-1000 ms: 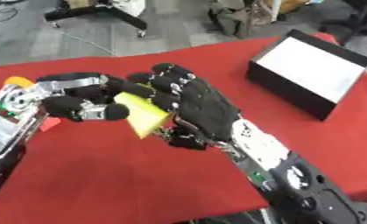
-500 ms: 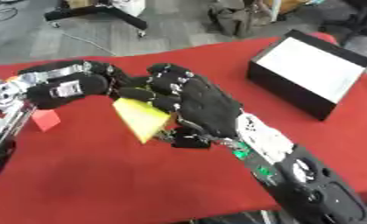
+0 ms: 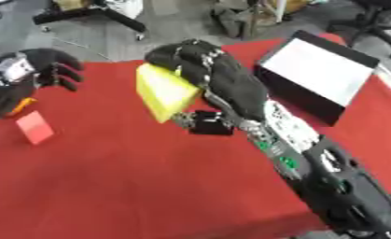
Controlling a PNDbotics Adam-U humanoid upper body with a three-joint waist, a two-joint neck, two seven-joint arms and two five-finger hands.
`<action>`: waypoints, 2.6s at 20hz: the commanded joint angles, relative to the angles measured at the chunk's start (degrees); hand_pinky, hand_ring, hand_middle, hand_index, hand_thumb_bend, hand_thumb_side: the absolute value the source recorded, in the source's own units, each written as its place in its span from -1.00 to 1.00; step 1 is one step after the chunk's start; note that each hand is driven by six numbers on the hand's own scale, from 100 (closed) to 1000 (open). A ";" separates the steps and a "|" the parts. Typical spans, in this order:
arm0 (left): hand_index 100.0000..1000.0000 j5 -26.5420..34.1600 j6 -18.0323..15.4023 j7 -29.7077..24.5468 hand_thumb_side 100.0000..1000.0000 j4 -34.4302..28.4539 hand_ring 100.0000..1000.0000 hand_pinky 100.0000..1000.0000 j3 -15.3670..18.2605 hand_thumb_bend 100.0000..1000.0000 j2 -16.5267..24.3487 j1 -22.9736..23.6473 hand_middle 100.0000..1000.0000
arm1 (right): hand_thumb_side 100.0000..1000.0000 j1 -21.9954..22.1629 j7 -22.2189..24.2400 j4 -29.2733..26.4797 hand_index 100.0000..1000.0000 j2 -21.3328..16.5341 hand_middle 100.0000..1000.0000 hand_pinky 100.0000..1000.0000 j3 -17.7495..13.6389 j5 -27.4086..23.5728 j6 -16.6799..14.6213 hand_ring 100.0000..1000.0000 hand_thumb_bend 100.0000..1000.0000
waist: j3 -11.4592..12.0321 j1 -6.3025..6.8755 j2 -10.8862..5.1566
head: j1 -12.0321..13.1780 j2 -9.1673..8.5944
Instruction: Pick up the objects with one hand, pass them to the other hand, and then place them into the box on the other side of the table.
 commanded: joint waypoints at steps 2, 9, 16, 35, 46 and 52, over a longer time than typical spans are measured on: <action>0.46 -3.15 -0.91 7.53 0.46 -3.86 0.30 0.31 5.58 -0.38 -0.44 3.84 0.28 | -1.00 -3.16 -3.20 12.25 -0.55 -6.07 -0.89 0.43 -7.96 -8.61 6.09 0.23 -1.00 | 0.60 -0.11 -0.35 | -4.40 -0.14; 0.46 -5.61 -1.27 13.12 0.47 -9.49 0.28 0.30 11.59 -0.40 -5.28 11.32 0.26 | -0.32 -10.57 -1.74 44.41 0.45 -10.26 -0.13 0.53 -18.69 -10.68 10.08 0.60 -0.80 | 2.90 0.35 0.03 | -9.56 -0.14; 0.47 -6.08 -0.60 15.53 0.47 -11.49 0.27 0.30 14.52 -0.40 -7.07 12.53 0.25 | 0.16 -13.42 3.28 48.98 0.97 -14.31 0.66 0.81 -21.74 3.99 13.69 0.93 0.50 | 3.73 0.27 0.04 | -10.97 -0.14; 0.52 -16.48 -2.58 11.14 0.32 -7.22 0.33 0.36 11.04 -0.34 2.95 5.87 0.32 | -0.55 -1.60 9.90 -0.12 0.94 -8.96 0.60 0.74 -16.47 14.94 -0.61 0.77 -0.12 | 1.18 0.49 0.23 | 5.89 -0.14; 0.60 -48.34 -15.53 -7.43 -0.26 13.37 0.41 0.57 -1.62 0.05 16.08 -6.11 0.33 | -0.52 10.50 11.70 -20.03 0.87 4.16 0.41 0.70 -6.24 8.14 -9.53 0.71 -0.48 | -1.38 0.92 -0.49 | 17.57 -0.14; 0.55 -58.48 -14.84 -9.38 -0.27 26.86 0.35 0.52 -1.95 0.09 11.14 -12.82 0.27 | -0.48 12.64 12.78 -19.94 0.87 5.57 0.38 0.70 -5.62 5.66 -10.00 0.71 -0.60 | -1.89 0.33 -0.86 | 16.83 -0.14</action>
